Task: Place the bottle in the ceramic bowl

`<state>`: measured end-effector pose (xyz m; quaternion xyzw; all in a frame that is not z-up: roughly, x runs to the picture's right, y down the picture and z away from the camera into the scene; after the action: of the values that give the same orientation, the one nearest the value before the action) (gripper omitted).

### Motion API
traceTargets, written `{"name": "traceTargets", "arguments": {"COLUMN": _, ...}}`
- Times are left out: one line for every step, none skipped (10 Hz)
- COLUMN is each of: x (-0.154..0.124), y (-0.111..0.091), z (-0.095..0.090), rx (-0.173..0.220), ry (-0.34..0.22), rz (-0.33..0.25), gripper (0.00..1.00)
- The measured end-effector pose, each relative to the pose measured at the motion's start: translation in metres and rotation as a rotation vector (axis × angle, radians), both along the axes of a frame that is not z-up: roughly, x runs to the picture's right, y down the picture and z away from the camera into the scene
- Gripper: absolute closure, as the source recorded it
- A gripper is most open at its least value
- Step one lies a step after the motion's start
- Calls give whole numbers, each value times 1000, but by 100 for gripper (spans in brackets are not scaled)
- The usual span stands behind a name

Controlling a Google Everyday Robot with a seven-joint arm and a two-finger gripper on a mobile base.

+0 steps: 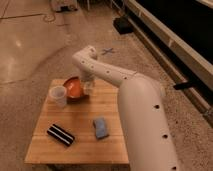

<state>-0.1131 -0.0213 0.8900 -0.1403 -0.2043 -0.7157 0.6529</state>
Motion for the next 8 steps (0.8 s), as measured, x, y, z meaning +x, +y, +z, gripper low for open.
{"name": "traceTargets", "arguments": {"x": -5, "y": 11, "z": -10, "rx": 0, "ry": -2, "rz": -1, "gripper": 45}}
{"name": "traceTargets", "arguments": {"x": -7, "y": 21, "z": -17, "rx": 3, "ry": -2, "rz": -3, "gripper": 45}}
{"name": "traceTargets", "arguments": {"x": -6, "y": 26, "z": -19, "rx": 6, "ry": 2, "rz": -1, "gripper": 45}}
{"name": "traceTargets", "arguments": {"x": -8, "y": 28, "z": -19, "rx": 8, "ry": 2, "rz": -4, "gripper": 45}}
{"name": "traceTargets", "arguments": {"x": -17, "y": 25, "z": -16, "rx": 14, "ry": -1, "rz": -8, "gripper": 45}}
{"name": "traceTargets", "arguments": {"x": -19, "y": 20, "z": -10, "rx": 15, "ry": 1, "rz": -15, "gripper": 45}}
{"name": "traceTargets", "arguments": {"x": -27, "y": 11, "z": 0, "rx": 13, "ry": 0, "rz": -23, "gripper": 46}}
{"name": "traceTargets", "arguments": {"x": -35, "y": 1, "z": 9, "rx": 12, "ry": -4, "rz": -30, "gripper": 51}}
